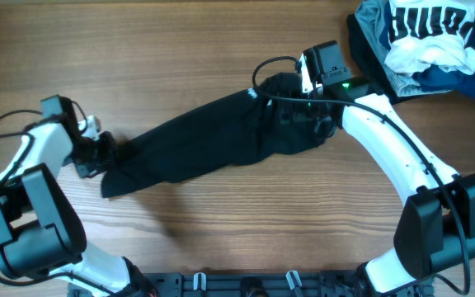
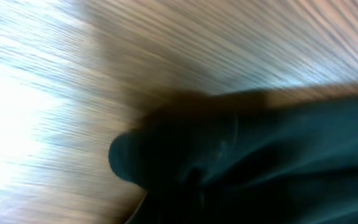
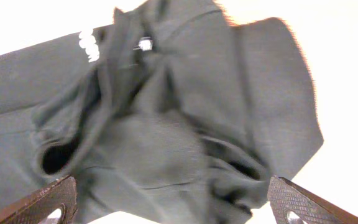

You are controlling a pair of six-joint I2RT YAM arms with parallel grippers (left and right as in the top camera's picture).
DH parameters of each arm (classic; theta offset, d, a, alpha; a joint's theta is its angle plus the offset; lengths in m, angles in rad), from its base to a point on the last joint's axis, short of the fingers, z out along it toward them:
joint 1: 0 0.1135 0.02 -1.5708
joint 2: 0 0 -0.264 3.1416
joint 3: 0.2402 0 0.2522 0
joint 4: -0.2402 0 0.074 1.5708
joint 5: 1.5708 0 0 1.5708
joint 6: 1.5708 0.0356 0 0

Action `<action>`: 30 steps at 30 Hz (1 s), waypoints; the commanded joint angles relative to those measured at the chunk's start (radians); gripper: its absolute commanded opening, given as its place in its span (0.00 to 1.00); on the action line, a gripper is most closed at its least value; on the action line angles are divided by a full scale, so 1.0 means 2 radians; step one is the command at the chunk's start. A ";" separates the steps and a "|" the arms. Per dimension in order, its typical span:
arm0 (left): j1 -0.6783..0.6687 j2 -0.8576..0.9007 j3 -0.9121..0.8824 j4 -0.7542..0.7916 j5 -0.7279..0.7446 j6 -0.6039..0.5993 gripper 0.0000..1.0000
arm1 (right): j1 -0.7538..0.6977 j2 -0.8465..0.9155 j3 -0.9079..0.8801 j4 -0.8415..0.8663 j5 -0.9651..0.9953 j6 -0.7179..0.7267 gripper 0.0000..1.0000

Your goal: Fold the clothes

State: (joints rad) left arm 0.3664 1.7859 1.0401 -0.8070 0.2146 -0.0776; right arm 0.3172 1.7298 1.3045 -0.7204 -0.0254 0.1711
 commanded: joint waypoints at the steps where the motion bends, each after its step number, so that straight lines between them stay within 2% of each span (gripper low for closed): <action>1: 0.026 0.000 0.082 -0.057 -0.079 -0.002 0.04 | -0.002 -0.010 0.011 0.000 -0.010 0.007 0.98; 5: 0.031 0.000 0.124 -0.099 -0.078 0.013 0.04 | -0.002 -0.010 0.010 0.000 -0.010 0.007 0.98; 7: 0.019 -0.001 0.128 -0.114 -0.042 0.013 0.04 | -0.002 -0.010 0.010 0.002 -0.010 0.007 0.99; 11: -0.046 -0.001 0.128 -0.120 0.004 0.011 0.04 | -0.002 -0.009 0.010 0.003 -0.010 0.007 0.99; 18: -0.205 0.000 0.128 -0.058 0.014 -0.067 0.04 | -0.002 -0.009 0.009 0.003 -0.010 0.008 0.99; 24: -0.264 0.033 0.128 -0.005 0.014 -0.111 0.04 | -0.002 -0.009 0.009 0.003 -0.010 0.007 0.99; 25: -0.271 0.041 0.128 0.004 0.014 -0.115 0.18 | -0.002 -0.009 0.009 0.003 -0.010 0.007 1.00; 26: -0.275 0.047 0.128 0.012 0.014 -0.116 0.69 | -0.002 -0.009 0.009 0.003 -0.010 0.007 1.00; 27: -0.277 0.050 0.128 0.020 0.014 -0.123 1.00 | -0.002 -0.009 0.009 0.003 -0.010 0.008 0.99; 30: -0.275 0.044 0.135 0.014 0.016 -0.122 1.00 | -0.002 -0.009 0.009 0.003 -0.010 0.008 0.99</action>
State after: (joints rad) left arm -0.1833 1.8793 1.2804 -0.7639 0.2344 -0.3008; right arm 0.3172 1.7298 1.3045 -0.7177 -0.0265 0.1715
